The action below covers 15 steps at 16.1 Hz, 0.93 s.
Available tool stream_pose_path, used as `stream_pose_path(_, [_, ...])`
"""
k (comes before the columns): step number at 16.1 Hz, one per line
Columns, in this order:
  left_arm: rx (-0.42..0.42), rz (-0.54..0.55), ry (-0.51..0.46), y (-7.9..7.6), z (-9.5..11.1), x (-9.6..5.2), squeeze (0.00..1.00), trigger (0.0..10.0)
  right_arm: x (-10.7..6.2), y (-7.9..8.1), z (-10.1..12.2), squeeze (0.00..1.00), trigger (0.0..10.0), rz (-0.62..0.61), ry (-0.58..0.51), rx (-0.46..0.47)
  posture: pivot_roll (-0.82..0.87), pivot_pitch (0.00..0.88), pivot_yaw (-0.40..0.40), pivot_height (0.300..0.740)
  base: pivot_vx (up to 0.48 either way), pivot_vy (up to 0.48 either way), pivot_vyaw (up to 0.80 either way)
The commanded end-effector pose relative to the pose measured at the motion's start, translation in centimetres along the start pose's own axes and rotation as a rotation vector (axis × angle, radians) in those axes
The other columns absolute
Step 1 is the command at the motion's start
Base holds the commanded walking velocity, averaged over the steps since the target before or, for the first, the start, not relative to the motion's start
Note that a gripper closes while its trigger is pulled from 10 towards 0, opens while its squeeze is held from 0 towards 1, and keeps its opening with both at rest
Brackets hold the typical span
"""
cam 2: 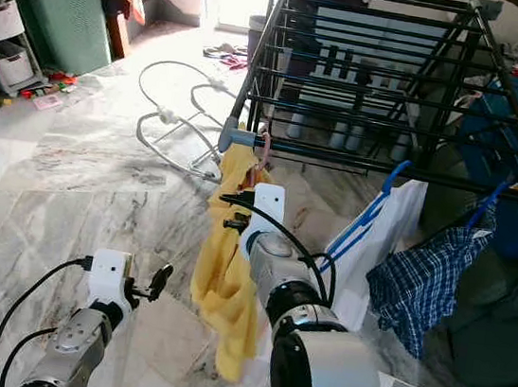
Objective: Hang hanger
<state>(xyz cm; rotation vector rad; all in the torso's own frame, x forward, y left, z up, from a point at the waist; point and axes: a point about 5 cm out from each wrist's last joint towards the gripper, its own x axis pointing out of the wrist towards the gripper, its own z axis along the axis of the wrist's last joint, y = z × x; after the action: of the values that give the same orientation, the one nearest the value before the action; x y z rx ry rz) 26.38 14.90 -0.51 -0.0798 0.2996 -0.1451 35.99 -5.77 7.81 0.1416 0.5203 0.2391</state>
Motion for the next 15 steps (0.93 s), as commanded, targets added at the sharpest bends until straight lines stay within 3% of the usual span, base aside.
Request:
stream_pose_path(1, [0.010,-0.007,0.001,0.1,0.1,-0.1,0.00,10.0,0.0,-0.1,0.0,0.00,10.0,-0.008,0.003,-0.009,-0.04,0.000,-0.018,0.740,0.000,0.000,0.00])
stream_pose_path(5, [0.011,-0.017,0.004,-0.1,0.2,0.0,0.00,10.0,0.0,-0.7,1.4,0.00,10.0,-0.045,-0.049,-0.047,-0.04,0.000,-0.015,0.740,0.000,0.000,0.00])
stream_pose_path(10, [0.011,-0.021,0.007,-0.2,0.1,-0.1,0.00,10.0,-0.2,-2.1,2.9,0.00,10.0,-0.095,-0.068,-0.014,-0.03,0.001,-0.012,0.740,0.000,0.000,0.00])
stream_pose_path(15, [0.024,-0.018,0.025,0.2,-0.7,-1.4,0.00,10.0,-0.2,-2.9,2.2,0.00,10.0,-0.125,-0.002,-0.008,0.00,0.051,-0.001,0.740,0.000,0.000,0.00])
